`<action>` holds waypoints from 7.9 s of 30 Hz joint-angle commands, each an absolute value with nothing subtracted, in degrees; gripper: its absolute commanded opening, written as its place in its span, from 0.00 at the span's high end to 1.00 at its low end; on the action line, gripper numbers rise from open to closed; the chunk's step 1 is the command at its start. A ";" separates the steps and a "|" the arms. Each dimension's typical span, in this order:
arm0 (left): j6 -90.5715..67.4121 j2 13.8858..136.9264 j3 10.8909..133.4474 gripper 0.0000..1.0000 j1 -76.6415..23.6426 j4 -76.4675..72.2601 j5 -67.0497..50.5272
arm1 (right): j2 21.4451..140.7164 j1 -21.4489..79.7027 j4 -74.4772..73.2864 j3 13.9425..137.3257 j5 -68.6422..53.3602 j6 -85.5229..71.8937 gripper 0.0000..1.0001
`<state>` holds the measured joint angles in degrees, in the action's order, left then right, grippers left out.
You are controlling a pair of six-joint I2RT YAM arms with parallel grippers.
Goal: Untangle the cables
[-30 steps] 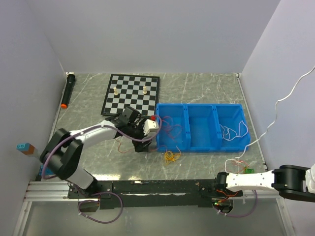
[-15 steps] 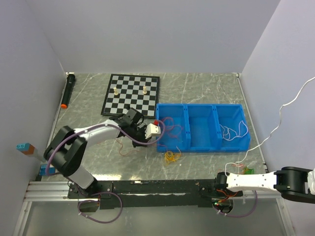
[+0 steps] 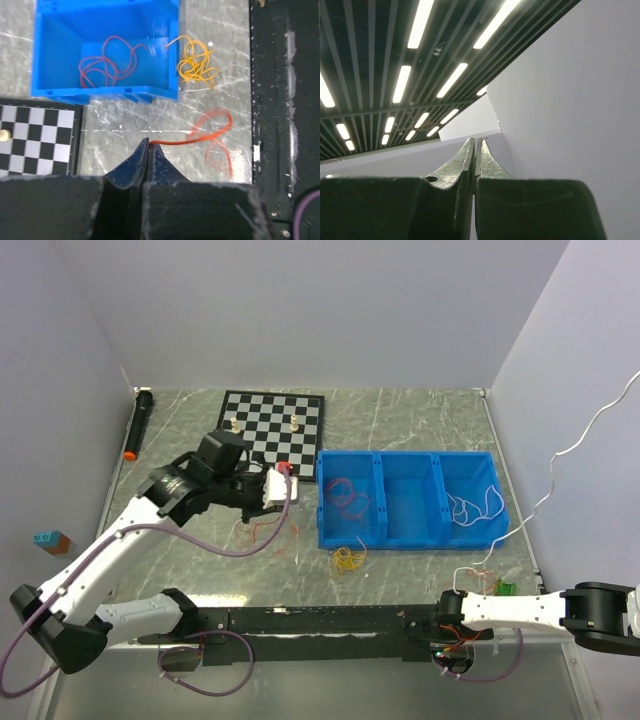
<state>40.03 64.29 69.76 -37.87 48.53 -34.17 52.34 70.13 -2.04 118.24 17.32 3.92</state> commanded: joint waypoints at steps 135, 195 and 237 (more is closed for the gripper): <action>-31.47 110.30 109.34 0.11 -68.99 -21.37 -62.40 | 66.62 69.96 2.73 125.67 10.46 0.09 1.00; 27.51 59.15 64.95 0.99 -35.51 39.82 -36.48 | 52.65 69.96 -8.35 98.61 21.89 -8.70 1.00; 31.35 85.95 59.58 0.03 -44.21 29.78 -47.37 | 49.31 69.96 -6.86 97.29 20.48 -7.38 1.00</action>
<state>24.77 84.38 53.80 -43.44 26.00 -41.63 49.95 70.13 -8.51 95.55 23.07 -6.44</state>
